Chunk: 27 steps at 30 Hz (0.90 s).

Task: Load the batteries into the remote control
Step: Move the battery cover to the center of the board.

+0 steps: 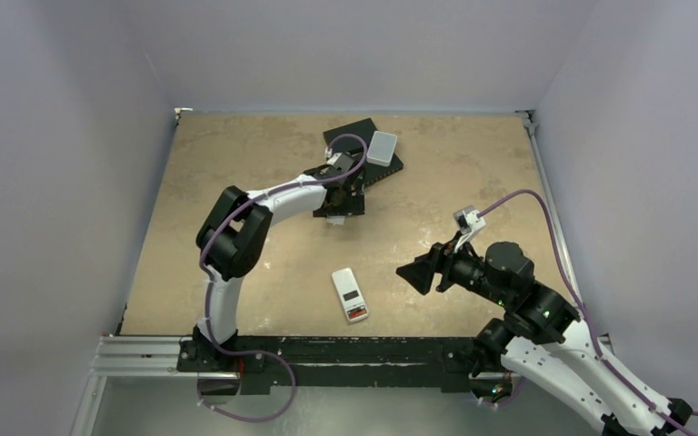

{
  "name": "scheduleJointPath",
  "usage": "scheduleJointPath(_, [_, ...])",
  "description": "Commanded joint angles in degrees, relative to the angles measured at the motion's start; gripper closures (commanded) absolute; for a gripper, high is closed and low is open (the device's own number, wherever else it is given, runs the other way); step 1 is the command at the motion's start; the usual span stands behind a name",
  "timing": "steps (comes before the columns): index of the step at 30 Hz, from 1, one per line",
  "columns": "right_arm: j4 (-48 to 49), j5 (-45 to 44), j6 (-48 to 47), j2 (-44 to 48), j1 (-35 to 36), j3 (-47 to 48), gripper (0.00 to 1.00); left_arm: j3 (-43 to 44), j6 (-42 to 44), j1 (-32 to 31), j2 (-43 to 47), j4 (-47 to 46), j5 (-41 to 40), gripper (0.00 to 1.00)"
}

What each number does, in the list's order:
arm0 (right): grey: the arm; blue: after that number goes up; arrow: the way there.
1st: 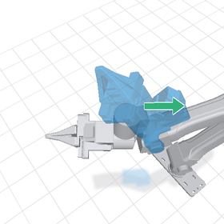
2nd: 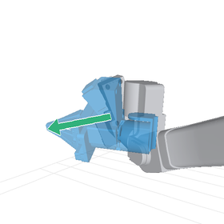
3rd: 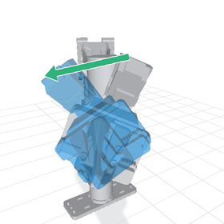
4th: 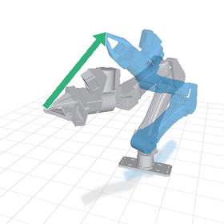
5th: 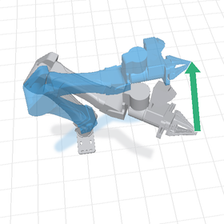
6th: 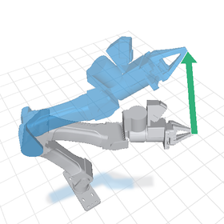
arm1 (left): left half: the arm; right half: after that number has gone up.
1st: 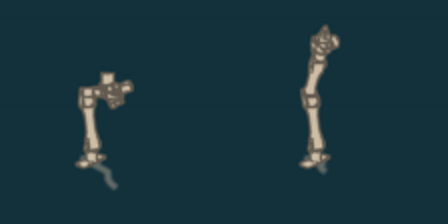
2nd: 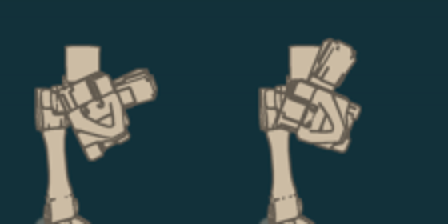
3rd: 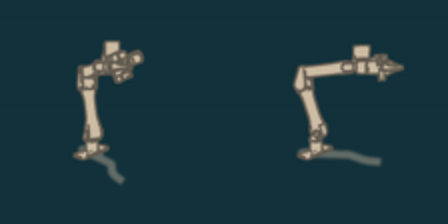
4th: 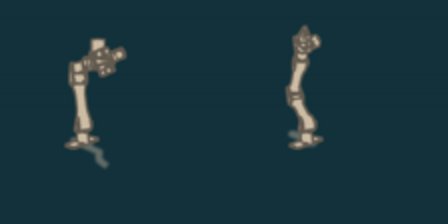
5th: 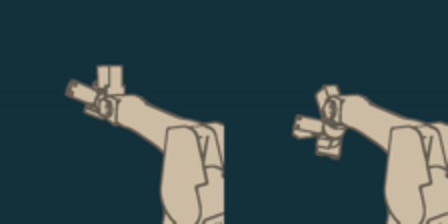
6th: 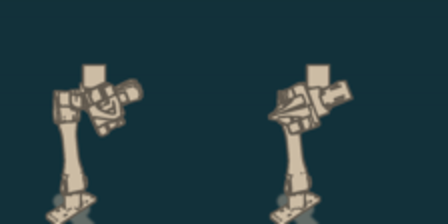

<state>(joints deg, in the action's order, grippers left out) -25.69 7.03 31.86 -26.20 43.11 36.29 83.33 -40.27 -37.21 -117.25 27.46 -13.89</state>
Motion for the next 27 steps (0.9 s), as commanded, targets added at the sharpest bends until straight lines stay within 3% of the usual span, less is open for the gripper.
scheduleJointPath(1, [1.61,0.61,-1.09,0.36,-0.07,-0.09,0.27,2.52,2.84,-0.22,-4.03,1.21,1.15,0.16])
scheduleJointPath(9, [1.76,0.47,-1.18,0.27,-0.05,-0.22,0.27,2.61,5.64,-1.29,-5.62,-0.72,5.47,0.25])
scheduleJointPath(19, [1.54,-0.07,-1.00,-0.51,-0.07,0.56,0.27,-1.95,4.79,-6.21,-5.53,-4.82,8.18,0.27])
scheduleJointPath(27, [-0.22,-1.52,0.08,-0.85,-0.05,2.05,0.27,-2.06,8.82,-10.54,-6.70,-8.32,11.77,0.28])
